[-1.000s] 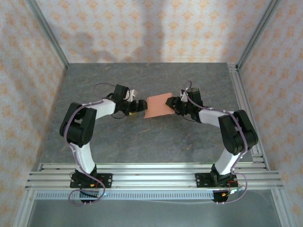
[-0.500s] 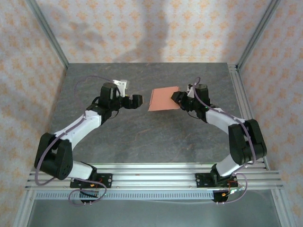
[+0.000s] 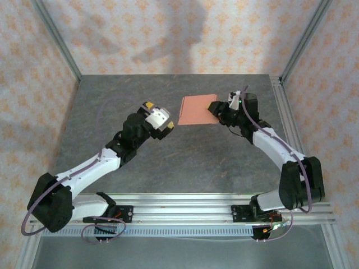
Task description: Fold the paper box
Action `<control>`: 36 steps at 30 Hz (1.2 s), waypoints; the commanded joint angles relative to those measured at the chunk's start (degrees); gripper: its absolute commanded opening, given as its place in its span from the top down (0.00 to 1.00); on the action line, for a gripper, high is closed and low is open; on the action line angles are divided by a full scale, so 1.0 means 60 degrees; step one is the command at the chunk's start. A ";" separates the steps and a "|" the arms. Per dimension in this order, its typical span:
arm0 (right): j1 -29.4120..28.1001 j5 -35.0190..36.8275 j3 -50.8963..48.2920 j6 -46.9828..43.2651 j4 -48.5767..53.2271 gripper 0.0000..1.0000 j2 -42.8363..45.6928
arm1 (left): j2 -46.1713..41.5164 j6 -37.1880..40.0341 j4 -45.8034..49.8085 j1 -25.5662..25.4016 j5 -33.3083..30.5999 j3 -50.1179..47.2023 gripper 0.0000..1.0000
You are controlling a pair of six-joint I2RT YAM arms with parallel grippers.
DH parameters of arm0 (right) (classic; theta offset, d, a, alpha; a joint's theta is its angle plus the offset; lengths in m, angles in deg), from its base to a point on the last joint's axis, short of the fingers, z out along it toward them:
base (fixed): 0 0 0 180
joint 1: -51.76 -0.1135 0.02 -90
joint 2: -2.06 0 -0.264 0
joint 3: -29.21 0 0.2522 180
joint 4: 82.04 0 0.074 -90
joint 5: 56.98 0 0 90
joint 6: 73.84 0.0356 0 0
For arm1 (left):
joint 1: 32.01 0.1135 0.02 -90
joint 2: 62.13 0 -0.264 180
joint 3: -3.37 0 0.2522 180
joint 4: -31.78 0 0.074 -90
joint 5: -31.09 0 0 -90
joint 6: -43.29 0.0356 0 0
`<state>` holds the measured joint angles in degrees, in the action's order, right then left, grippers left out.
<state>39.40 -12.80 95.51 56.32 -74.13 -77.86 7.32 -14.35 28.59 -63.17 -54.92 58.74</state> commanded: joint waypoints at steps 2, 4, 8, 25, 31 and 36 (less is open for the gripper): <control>0.0536 -0.1289 0.0009 0.0990 -0.0775 0.65 0.0466 | -0.0125 0.2911 -0.0895 -0.0739 -0.0631 -0.0123 0.00; 0.0724 -0.1691 -0.0087 0.1571 -0.1213 0.66 0.0449 | -0.0022 0.3572 -0.1424 -0.1108 -0.1077 -0.0304 0.00; 0.0859 -0.2296 -0.0208 0.2525 -0.1755 0.69 0.0378 | 0.0206 0.4971 -0.2009 -0.1696 -0.1772 -0.0468 0.00; 0.0861 -0.3715 -0.1429 0.4120 -0.3105 0.71 0.0749 | 0.1281 0.8044 -0.3976 -0.2563 -0.2635 -0.0496 0.07; 0.0859 -0.3849 -0.1665 0.4200 -0.2989 0.71 0.1121 | 0.1459 0.8259 -0.4117 -0.2659 -0.2703 -0.0430 0.13; 0.0859 -0.3862 -0.1695 0.4135 -0.2769 0.71 0.1248 | 0.1524 0.8347 -0.4047 -0.2706 -0.2739 -0.0332 0.21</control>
<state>44.43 -34.40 85.89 80.71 -89.30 -71.87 16.04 34.55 6.75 -78.95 -70.13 56.29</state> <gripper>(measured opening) 0.421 0.797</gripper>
